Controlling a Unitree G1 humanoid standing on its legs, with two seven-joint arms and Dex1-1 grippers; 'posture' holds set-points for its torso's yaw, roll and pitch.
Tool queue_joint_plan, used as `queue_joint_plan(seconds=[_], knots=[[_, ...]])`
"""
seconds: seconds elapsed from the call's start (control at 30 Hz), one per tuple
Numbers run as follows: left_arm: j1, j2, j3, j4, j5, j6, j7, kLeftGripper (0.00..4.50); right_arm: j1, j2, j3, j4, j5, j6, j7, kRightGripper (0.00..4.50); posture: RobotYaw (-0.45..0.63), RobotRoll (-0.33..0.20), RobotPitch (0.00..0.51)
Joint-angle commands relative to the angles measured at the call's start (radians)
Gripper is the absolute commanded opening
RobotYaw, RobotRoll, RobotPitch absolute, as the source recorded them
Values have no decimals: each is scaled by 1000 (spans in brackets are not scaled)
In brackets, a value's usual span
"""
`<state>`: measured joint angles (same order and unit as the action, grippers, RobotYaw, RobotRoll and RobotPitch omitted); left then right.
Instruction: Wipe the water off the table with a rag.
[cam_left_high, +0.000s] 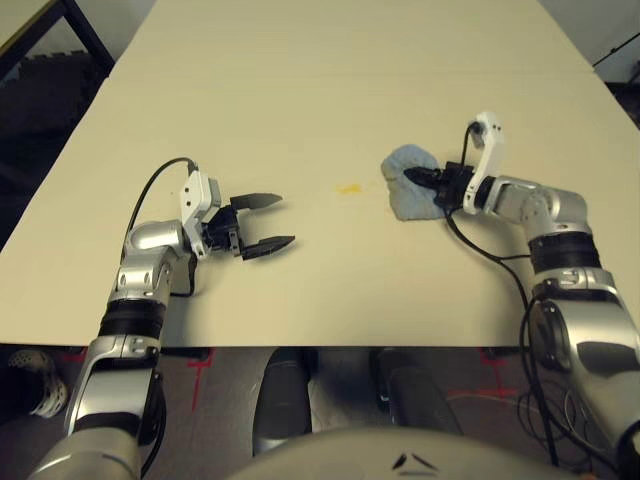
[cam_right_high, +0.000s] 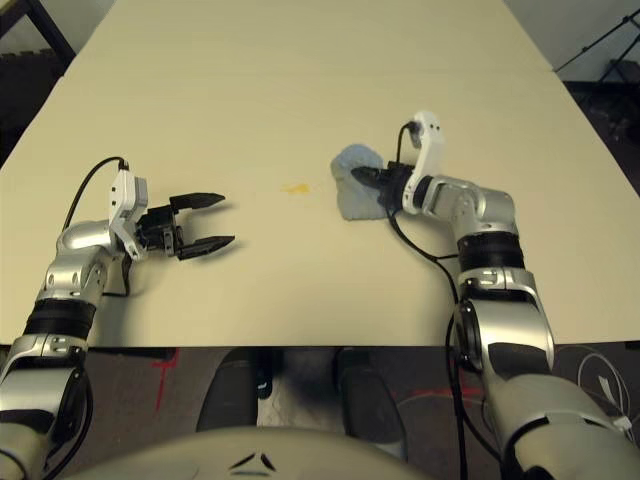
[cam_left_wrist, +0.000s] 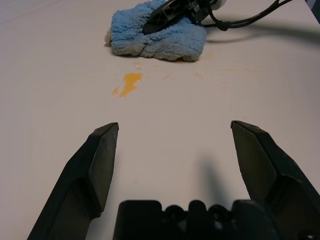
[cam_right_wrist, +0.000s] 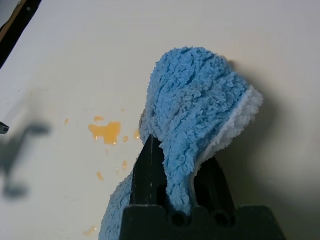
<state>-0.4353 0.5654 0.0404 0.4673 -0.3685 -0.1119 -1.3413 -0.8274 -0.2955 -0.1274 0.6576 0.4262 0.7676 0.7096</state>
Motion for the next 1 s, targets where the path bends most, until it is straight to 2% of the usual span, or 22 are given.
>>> queue_joint_plan(seconds=[0.03, 0.27, 0.63, 0.73, 0.83, 1.0], knots=[[5, 5, 11, 34, 17, -20, 19, 4500, -22, 71, 51, 52, -20, 7, 16, 123, 112, 0, 161], [-11, 3, 12, 61, 17, -50, 36, 4500, -54, 196, 89, 94, -49, 5, 26, 123, 116, 0, 157], [-52, 6, 22, 136, 40, -92, 68, 4500, -27, 323, 180, 52, -68, 57, 81, 122, 119, 0, 160], [-52, 5, 20, 139, 42, -96, 69, 4500, -25, 321, 178, 38, -69, 66, 82, 122, 119, 0, 161], [-48, 3, 18, 141, 44, -103, 69, 4500, -16, 276, 174, 17, -68, 82, 95, 122, 119, 0, 161], [-46, -3, 17, 141, 46, -106, 72, 4500, 20, 146, 152, -36, -75, 103, 109, 122, 116, 0, 160]])
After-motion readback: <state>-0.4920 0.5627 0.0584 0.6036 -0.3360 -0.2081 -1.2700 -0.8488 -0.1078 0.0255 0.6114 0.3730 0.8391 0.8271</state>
